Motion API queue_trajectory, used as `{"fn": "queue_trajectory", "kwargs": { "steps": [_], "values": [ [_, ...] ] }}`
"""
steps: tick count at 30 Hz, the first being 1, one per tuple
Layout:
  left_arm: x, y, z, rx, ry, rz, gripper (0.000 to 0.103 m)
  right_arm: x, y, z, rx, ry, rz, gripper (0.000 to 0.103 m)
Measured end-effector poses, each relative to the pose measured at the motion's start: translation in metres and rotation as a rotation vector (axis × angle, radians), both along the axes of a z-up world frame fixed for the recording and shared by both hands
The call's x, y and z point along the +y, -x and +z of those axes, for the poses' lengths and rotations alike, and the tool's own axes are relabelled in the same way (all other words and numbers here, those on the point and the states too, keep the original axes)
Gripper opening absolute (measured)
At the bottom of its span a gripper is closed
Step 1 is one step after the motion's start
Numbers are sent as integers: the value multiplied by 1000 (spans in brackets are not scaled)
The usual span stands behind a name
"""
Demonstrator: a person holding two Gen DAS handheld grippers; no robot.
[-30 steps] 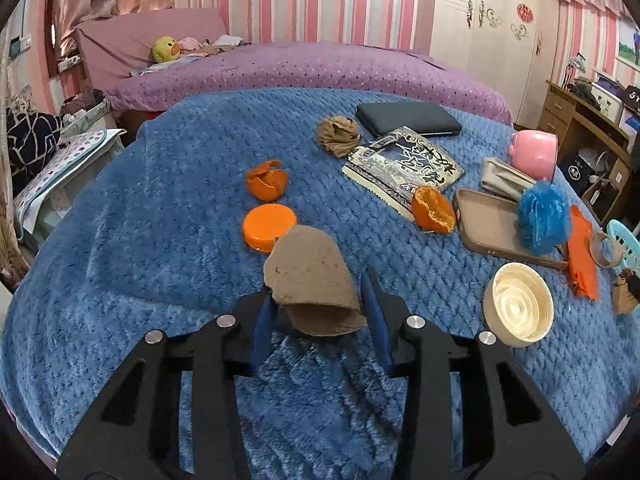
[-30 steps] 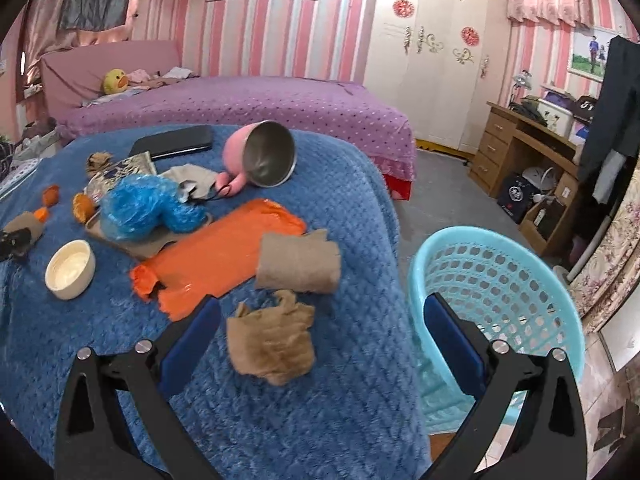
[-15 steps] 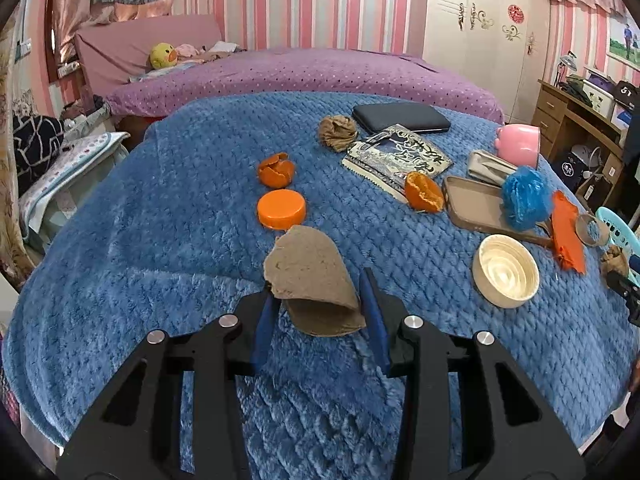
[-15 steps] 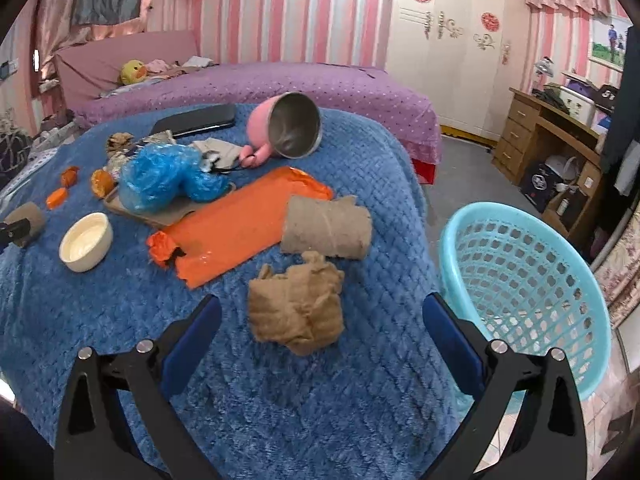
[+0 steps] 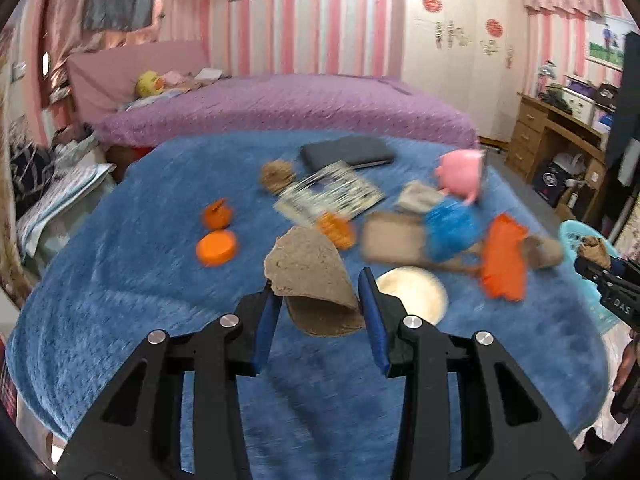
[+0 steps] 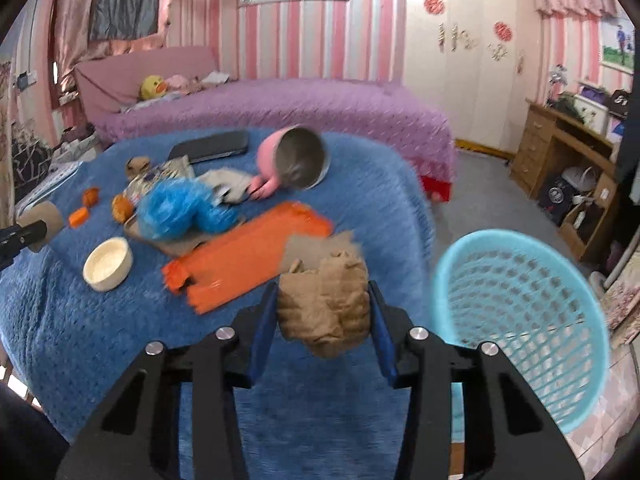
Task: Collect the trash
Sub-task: 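Carry both papers over the blue basket and open both grippers to drop them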
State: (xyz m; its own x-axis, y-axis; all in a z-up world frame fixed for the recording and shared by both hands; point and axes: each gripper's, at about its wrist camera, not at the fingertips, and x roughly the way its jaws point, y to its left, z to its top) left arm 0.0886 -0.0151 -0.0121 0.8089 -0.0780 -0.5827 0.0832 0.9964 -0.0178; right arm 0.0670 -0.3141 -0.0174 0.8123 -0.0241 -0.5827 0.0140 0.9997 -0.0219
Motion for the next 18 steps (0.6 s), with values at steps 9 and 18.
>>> {"fn": "queue_trajectory", "kwargs": {
  "steps": [9, 18],
  "values": [
    [-137, -6, 37, -70, -25, -242, 38, -120, 7, 43, -36, 11, -191, 43],
    [-265, -9, 1, -37, 3, -446, 38, -200, 23, 4, 11, 2, -339, 43]
  ]
}}
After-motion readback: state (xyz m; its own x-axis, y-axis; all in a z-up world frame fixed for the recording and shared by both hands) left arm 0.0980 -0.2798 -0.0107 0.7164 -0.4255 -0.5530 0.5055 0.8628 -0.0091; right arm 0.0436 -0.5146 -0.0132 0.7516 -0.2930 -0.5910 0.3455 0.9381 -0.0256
